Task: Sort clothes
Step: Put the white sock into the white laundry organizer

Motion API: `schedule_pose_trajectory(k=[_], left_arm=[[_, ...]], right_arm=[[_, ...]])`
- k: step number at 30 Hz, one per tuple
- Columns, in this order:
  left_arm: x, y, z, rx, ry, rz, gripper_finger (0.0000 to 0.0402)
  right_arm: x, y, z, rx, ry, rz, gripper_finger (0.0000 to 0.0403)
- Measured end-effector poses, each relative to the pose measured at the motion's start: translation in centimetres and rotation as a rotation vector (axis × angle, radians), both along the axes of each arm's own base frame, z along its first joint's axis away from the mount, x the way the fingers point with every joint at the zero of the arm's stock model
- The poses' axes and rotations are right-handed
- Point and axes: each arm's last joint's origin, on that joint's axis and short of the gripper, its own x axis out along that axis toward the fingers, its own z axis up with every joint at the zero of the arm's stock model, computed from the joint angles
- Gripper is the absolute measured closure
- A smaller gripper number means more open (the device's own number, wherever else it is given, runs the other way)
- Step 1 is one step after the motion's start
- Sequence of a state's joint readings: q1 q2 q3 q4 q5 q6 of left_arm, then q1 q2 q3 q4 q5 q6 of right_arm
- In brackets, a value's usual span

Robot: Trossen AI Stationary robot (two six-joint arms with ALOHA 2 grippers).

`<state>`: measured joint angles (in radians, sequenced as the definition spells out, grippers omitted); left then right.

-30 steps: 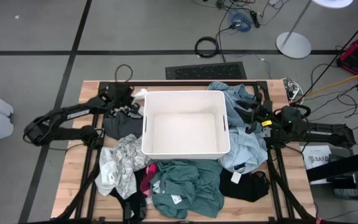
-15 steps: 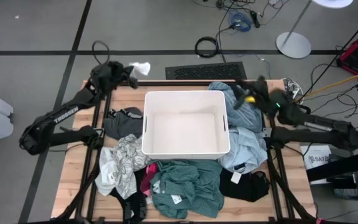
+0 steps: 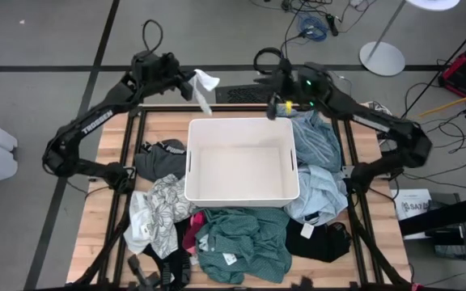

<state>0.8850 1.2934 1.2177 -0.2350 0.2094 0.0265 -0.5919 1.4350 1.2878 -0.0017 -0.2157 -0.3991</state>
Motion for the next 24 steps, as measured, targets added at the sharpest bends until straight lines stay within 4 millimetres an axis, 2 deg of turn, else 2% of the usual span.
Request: schedule_pose_trajectory(k=[5,11,17,24], left_arm=[[0.8,0.7,0.2,0.002,0.001,-0.042,0.0401],[1.4,1.0,-0.2,-0.008,0.007,-0.106,0.0401],[2.5,0.4,-0.2,0.002,-0.016,-0.208,0.0401],[3.7,-0.6,0.2,0.042,-0.037,-0.262,0.0402]], right_arm=[[3.3,-2.8,-1.5,-0.059,0.073,-0.007,0.0233],[6.5,-4.8,-2.1,-0.026,0.071,-0.056,0.0171],[8.9,-5.4,-1.8,0.055,0.093,-0.017,0.0124],[11.4,-5.0,-2.9,0.091,0.12,0.044,0.012]])
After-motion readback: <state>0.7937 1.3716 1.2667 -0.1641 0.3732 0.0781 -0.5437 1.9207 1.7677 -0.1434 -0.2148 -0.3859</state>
